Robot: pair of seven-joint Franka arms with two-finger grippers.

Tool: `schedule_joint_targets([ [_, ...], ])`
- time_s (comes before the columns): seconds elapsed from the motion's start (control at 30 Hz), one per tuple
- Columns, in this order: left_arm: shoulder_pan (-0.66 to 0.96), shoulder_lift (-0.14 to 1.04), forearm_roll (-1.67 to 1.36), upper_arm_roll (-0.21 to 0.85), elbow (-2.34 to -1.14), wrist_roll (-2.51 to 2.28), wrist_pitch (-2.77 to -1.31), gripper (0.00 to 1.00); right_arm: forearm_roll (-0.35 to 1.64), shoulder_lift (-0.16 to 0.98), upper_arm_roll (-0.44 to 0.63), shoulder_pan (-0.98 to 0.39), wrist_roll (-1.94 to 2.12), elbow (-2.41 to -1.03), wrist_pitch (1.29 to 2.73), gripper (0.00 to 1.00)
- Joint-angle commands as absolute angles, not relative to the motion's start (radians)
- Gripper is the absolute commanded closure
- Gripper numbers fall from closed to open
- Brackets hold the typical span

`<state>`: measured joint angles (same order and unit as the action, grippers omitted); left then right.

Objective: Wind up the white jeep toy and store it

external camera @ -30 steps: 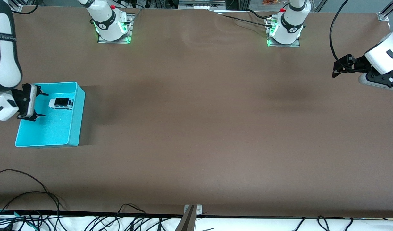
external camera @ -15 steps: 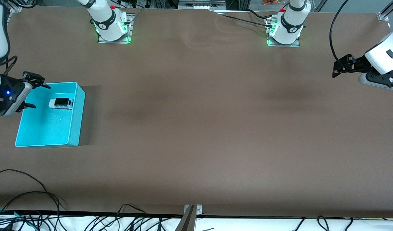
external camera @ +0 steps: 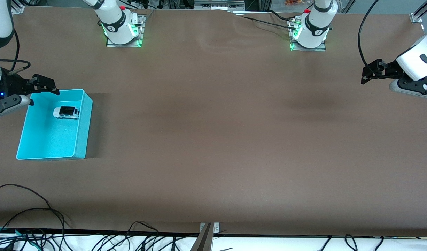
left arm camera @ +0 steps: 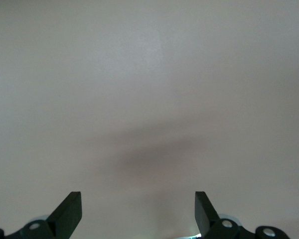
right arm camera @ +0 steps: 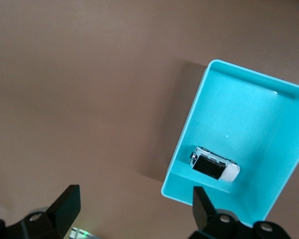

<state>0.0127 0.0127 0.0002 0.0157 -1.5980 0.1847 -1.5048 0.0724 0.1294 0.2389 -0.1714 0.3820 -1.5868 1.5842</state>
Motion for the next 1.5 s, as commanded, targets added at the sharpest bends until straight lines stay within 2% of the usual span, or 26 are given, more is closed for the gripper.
schedule_joint_targets([
  [0.0, 0.011, 0.020, 0.008, 0.017, -1.574, 0.193, -1.486, 0.00, 0.029, 0.143, 0.233, -0.204, 0.181, -1.517, 1.548, 0.00],
  [0.47, 0.011, 0.018, 0.008, 0.018, -1.574, 0.193, -1.486, 0.00, 0.032, 0.107, 0.233, -0.224, 0.095, -1.522, 1.545, 0.00],
  [0.63, 0.011, 0.018, 0.008, 0.017, -1.574, 0.193, -1.486, 0.00, 0.031, 0.012, 0.233, -0.224, 0.095, -1.632, 1.571, 0.00],
  [0.9, 0.011, 0.018, 0.008, 0.018, -1.574, 0.193, -1.486, 0.00, 0.022, -0.092, 0.232, -0.224, 0.003, -1.733, 1.537, 0.00],
  [1.03, 0.011, 0.018, 0.008, 0.017, -1.577, 0.193, -1.486, 0.00, -0.031, -0.146, 0.175, -0.224, -0.075, -1.785, 1.537, 0.00],
  [1.47, 0.011, 0.018, 0.008, 0.017, -1.577, 0.193, -1.486, 0.00, -0.032, -0.112, 0.169, -0.222, -0.063, -1.758, 1.546, 0.00],
])
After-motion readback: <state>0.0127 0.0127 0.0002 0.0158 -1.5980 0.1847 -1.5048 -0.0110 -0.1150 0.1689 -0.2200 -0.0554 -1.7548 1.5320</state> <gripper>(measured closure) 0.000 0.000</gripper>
